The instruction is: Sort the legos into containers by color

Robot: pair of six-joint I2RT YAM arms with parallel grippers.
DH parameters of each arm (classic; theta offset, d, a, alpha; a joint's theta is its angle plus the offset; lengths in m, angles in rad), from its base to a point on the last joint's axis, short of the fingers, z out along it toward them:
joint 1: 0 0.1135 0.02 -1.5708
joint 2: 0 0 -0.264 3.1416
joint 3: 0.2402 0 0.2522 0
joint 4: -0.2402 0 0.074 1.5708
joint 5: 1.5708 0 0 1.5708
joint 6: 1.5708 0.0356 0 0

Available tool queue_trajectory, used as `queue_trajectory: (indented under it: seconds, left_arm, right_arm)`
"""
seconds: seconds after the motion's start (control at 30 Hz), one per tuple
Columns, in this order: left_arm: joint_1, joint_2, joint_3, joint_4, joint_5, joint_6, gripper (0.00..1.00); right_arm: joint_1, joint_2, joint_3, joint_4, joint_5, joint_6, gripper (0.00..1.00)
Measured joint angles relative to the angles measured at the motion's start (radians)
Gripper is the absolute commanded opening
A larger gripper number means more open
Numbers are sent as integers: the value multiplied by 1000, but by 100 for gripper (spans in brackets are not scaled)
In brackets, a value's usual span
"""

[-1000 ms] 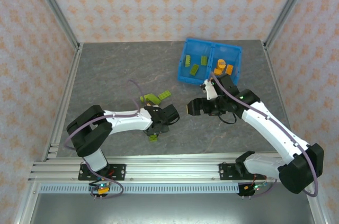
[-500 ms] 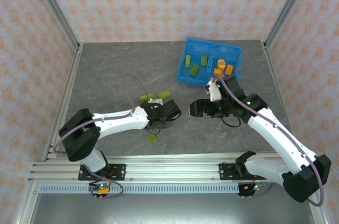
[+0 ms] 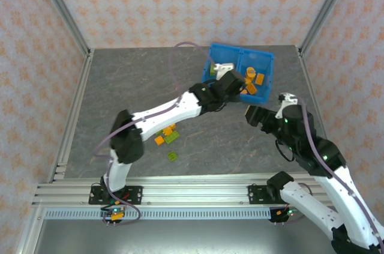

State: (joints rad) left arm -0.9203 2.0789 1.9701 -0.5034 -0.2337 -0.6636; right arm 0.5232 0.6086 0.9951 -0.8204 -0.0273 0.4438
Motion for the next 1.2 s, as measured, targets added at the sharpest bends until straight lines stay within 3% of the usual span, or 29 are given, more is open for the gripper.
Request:
queue_trajectory:
  seconds: [0.23,0.3,0.4,0.63,0.77,0.87,0.97,1.2]
  left_arm:
    - [35,475,602,18,24,209,27]
    - [45,567,707,29,36,261,28]
    - [57,632,735,72,50,300,32]
    - [76,681,739,143,70,332,73]
    - [76,675,748,141,68,345,78]
    - [76,641,737,105,68,346,78]
    - [70,513,620,93,69,352,78]
    - [23,-127,-35,295,68,380,78]
  right_arm:
    - [0,-77,-40,-49,62,62,91]
    - [0,-79,-50,-56,65,69,91]
    - [0,-81,-65,-56,65,77,91]
    - [0,-84,-80,-56,64,84,91]
    - [0,-85,-92,-56,64,88,91]
    - [0,-85,-102,-56,63,91,91]
    - [0,-85,-106,-55,64,92,92]
    - [0,-55,-106,-39,38,68,92]
